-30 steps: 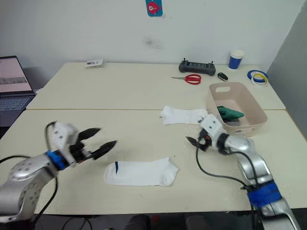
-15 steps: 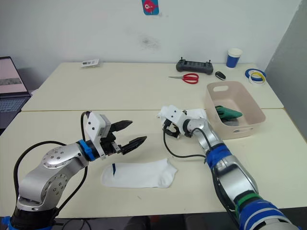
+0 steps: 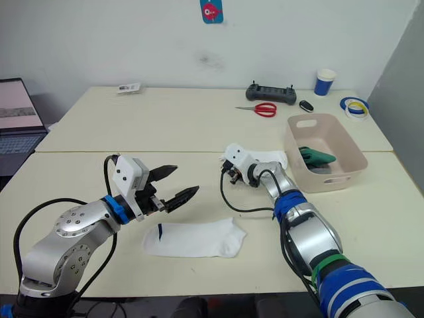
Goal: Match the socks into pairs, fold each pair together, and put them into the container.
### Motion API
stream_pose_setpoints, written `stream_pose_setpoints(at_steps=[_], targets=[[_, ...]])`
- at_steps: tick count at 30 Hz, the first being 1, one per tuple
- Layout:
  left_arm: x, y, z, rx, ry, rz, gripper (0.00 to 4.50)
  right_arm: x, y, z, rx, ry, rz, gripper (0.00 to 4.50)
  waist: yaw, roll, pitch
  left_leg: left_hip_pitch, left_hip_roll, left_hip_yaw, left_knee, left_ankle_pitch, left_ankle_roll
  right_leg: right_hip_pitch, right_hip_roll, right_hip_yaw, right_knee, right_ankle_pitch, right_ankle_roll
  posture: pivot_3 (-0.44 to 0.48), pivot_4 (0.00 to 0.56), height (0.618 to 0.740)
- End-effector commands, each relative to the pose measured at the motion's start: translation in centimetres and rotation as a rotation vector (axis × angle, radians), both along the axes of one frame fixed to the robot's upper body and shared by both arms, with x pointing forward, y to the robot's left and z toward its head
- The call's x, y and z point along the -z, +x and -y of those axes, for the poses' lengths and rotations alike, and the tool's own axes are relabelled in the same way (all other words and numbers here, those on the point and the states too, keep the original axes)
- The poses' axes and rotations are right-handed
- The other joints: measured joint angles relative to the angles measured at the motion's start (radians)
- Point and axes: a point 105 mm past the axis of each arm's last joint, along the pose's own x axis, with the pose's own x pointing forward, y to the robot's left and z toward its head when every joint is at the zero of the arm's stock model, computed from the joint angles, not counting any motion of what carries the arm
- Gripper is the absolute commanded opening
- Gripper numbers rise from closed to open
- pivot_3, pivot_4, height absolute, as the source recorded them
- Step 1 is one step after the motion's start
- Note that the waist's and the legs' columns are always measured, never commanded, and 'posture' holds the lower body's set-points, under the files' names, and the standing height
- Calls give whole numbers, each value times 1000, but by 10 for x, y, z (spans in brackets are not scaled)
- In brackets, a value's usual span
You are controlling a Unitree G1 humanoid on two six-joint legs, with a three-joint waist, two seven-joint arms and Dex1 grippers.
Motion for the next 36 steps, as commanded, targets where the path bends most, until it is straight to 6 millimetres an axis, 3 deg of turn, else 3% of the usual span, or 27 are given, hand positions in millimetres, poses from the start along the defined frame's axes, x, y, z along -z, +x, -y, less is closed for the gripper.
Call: stream_pose_setpoints(at_steps=[1, 4, 7, 13, 17, 24, 26, 32, 36], targets=[[-14, -2, -1, 1, -5, 61, 4500, -2, 8, 18, 70, -8, 5, 42, 2, 0, 0, 0, 0, 0, 0, 0, 0, 0, 0, 0, 0, 0, 0, 0, 150, 740], [-15, -1, -4, -3, -4, 63, 4500, -10, 10, 20, 69, 23, 22, 42, 2, 0, 0, -1, -1, 0, 0, 0, 0, 0, 0, 0, 0, 0, 0, 0, 150, 740], [-15, -2, -11, -6, 7, 58, 4500, -25, 2, 8, -42, 107, 20, 42, 1, 0, 0, -1, -1, 0, 0, 0, 0, 0, 0, 0, -1, 0, 0, 0, 150, 740], [-4, -11, -38, -48, 44, 4, 4500, -64, -51, -27, -396, 227, -28, 42, -11, 1, 1, -2, 2, 0, -2, 0, 0, -3, 0, -1, 0, 0, 0, 0, 150, 740], [2, -19, -51, -59, 54, -20, 4500, -95, -83, -48, -492, 337, -75, 42, -10, 1, 1, -3, 3, -2, -3, 0, 0, -5, 1, -1, 0, 0, 0, 0, 150, 740], [-4, -32, -66, -47, 66, -65, 4500, -140, -117, -63, -574, 521, -196, 42, -4, 1, 1, -3, 2, -1, -2, 0, 0, -5, 0, -1, -1, -3, 4, 0, 150, 740], [-4, -34, -72, -46, 76, -94, 4500, -136, -128, -62, -630, 501, -231, 42, 0, 1, 1, -3, 1, 0, -2, 0, 0, -5, 0, -1, -1, -3, 5, 0, 150, 740], [10, -55, -74, 49, 132, -245, 4500, -86, -151, -32, -763, 238, -246, 42, 0, 0, 1, -4, 1, 2, -2, 0, 0, -5, -1, -1, -3, -3, 5, 0, 150, 740], [11, -65, -76, 107, 161, -315, 4500, -68, -170, -15, -847, 143, -292, 42, -3, 1, 2, -4, 2, 2, -3, 0, 0, -7, -1, -1, -3, -4, 4, 0, 150, 740]])
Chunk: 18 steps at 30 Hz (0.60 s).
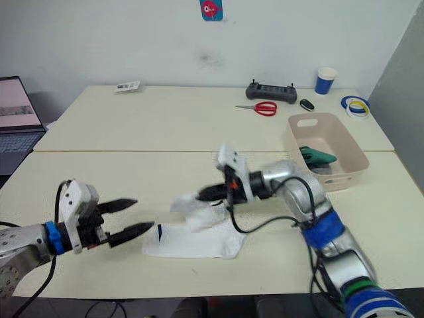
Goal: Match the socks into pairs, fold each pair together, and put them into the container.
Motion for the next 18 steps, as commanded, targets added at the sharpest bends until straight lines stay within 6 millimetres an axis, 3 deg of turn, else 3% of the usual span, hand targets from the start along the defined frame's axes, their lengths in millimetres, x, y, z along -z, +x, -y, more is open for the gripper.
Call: stream_pose_setpoints(at_steps=[1, 4, 9, 13, 18], targets=[[-20, -5, 3, 74, 10, 25, 4500, -9, -27, 1, -155, 4, 36, 42, 0, 0, 0, 0, 1, -1, 0, 0, 0, 0, 1, 0, 0, 0, -1, 0, 150, 740], [-30, 6, 5, 92, -2, 60, 4500, -2, -42, 10, -208, -26, -23, 42, 0, 0, 0, 1, 1, -3, -1, 0, 0, 0, 1, 0, 1, -1, -2, 0, 150, 740], [-29, 37, 22, 139, 2, 90, 4500, 6, -43, 14, -210, -55, 10, 42, 4, 0, 0, 1, -1, -1, 1, 0, 0, 1, 1, -1, 1, -1, -1, 0, 150, 740], [-16, 62, 33, 160, 40, 94, 4500, 8, -42, 13, -206, -61, 38, 42, 2, 0, 0, 0, -2, 0, 1, 0, 0, 1, 2, -1, 0, 0, 0, 0, 150, 740], [10, 79, 51, 217, 74, 74, 4500, 8, -42, 10, -193, -51, 47, 42, 1, 0, 0, 0, -1, 0, 1, 0, 0, 1, 2, -1, 0, 0, 0, 0, 150, 740]])
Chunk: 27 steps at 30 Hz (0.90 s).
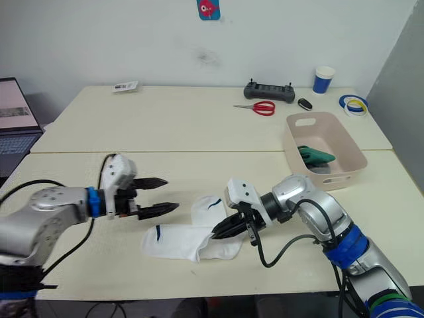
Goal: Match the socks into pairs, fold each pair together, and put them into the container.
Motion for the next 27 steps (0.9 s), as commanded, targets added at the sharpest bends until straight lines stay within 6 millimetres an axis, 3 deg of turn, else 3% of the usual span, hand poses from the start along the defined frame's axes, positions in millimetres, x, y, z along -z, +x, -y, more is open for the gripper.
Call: stream_pose_setpoints(at_steps=[1, 4, 7, 19, 24, 27], targets=[[10, 12, 12, 35, 18, 32, 4500, -6, -5, -5, -17, 32, 31, 42, 1, 0, 0, 0, 0, -1, 0, 0, 0, 0, 0, 0, 0, 0, 0, 0, 150, 740], [19, 20, 33, 96, -7, 28, 4500, -6, -5, -5, -3, 35, 32, 42, 6, 0, 0, -1, 1, -1, 0, 0, 0, 0, 0, -1, 0, 0, 0, 0, 150, 740], [20, 25, 42, 118, -24, 30, 3900, -4, -6, -4, 0, 33, 33, 0, 6, 0, 0, -1, 0, -1, 0, 0, 0, 0, 1, -1, 0, 0, 0, 0, 150, 740], [25, 27, 41, 129, -8, 3, 69, -7, -9, -3, -10, 38, 33, 0, 2, 0, 0, 0, 0, -1, 1, 0, 0, 0, 1, -1, 1, 0, 0, 0, 150, 740], [20, 25, 37, 92, -39, 2, 30, -10, -11, -3, -44, 38, 44, 0, 2, 0, 0, 0, 0, -1, 1, 0, 0, 0, 1, -1, 1, 0, 0, 0, 150, 740], [5, 21, 26, 41, -76, 9, 30, -14, -9, 0, -69, 37, 72, 0, 0, 0, 0, 0, 0, -1, 1, 0, 0, 0, 1, -1, 1, 0, 0, 0, 150, 740]])
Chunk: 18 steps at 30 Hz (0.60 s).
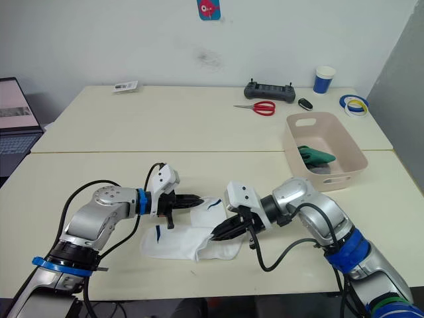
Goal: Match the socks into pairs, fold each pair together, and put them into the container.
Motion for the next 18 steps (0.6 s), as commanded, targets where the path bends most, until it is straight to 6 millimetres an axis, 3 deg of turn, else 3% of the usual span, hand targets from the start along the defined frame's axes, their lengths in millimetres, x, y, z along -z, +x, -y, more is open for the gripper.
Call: stream_pose_setpoints(at_steps=[1, 6, 10, 14, 18], targets=[[-31, -5, -13, -52, -51, 61, 30, -17, -2, 3, -69, 28, 70, 0, -2, 0, 0, 0, 0, 0, 0, 0, 0, 0, 0, 0, 0, 0, 0, 0, 150, 740], [-61, -25, -42, -208, -116, 84, 30, -26, 27, 21, -146, -30, 164, 0, -8, -1, 0, 1, 1, 0, 0, 0, 0, 0, -1, 0, 0, 0, 0, 0, 150, 740], [-64, -41, -46, -262, -132, 59, 30, -25, 52, 26, -180, -73, 208, 0, -7, -1, 0, 1, 0, 0, 0, 0, 0, 1, -1, 0, 0, 0, 0, 0, 150, 740], [-50, -60, -43, -338, -142, -11, 30, -15, 76, 25, -172, -99, 221, 0, -8, -1, 0, 1, 0, 1, 0, 0, 0, 1, -3, 1, 0, 0, 0, 0, 150, 740], [-21, -65, -42, -439, -127, -54, 30, 2, 89, 23, -163, -155, 186, 0, -5, -1, 0, 1, 1, 0, 0, 0, 0, 1, -4, 2, 0, 1, -1, 0, 150, 740]])
